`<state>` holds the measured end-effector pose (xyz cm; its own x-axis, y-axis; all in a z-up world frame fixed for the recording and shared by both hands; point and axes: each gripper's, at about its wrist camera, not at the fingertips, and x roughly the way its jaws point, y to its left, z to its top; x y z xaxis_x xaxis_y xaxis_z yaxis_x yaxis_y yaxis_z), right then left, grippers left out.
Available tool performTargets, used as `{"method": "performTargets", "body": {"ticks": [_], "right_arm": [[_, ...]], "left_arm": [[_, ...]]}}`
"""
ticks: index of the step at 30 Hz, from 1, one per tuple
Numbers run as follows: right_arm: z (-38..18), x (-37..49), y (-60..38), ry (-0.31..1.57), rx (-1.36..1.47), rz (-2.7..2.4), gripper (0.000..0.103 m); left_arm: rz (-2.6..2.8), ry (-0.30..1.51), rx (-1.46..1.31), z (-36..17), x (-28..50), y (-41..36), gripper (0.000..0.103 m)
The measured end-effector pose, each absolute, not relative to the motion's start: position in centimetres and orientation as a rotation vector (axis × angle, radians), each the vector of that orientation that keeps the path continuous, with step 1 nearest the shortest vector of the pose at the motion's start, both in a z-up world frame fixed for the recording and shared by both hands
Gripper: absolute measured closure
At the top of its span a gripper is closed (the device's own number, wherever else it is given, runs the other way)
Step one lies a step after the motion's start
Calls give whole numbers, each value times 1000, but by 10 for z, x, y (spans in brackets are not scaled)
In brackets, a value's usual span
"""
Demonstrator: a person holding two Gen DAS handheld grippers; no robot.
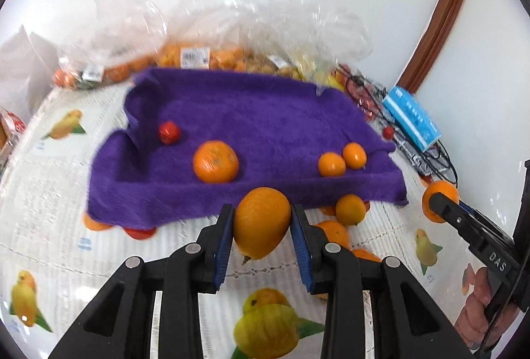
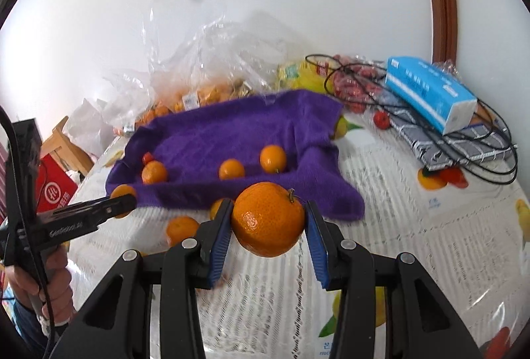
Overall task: Organize fruits
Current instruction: 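Carry both held fruits up over the purple towel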
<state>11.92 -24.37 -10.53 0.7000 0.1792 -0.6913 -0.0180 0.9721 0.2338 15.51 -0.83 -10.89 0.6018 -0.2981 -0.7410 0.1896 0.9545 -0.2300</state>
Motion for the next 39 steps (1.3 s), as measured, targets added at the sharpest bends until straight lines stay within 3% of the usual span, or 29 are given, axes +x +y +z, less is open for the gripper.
{"method": "performTargets", "body": {"ticks": [10, 26, 39], "right_arm": [[-68, 139, -232, 742, 238, 109, 60], [-51, 207, -218, 699, 178, 142, 60], [-100, 220, -231, 741, 227, 167, 60]], "left_arm": [[-256, 808, -114, -78, 167, 4, 70], [-192, 708, -36, -71, 224, -4, 70], [-161, 760, -49, -115, 227, 1, 70]]}}
